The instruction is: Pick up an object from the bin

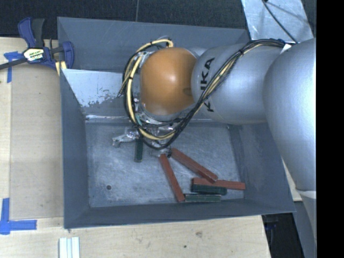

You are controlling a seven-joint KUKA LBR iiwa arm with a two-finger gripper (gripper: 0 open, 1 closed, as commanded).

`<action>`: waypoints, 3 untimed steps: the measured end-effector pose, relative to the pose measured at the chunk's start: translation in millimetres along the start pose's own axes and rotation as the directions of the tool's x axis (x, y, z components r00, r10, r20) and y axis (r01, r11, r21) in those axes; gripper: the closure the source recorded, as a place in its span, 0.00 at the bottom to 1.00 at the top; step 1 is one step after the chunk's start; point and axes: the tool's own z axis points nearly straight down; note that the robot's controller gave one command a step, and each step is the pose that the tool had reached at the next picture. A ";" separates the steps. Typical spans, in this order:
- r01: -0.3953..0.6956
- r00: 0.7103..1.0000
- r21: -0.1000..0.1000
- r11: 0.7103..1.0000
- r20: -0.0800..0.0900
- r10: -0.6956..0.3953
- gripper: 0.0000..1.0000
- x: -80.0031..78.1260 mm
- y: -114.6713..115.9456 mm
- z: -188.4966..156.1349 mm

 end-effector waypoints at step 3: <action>0.368 0.930 -0.003 0.930 0.004 -0.368 0.00 -25.4 5.3 4.3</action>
Offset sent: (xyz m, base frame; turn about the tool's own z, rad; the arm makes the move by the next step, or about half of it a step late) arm -0.0268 0.0572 -0.0032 0.0705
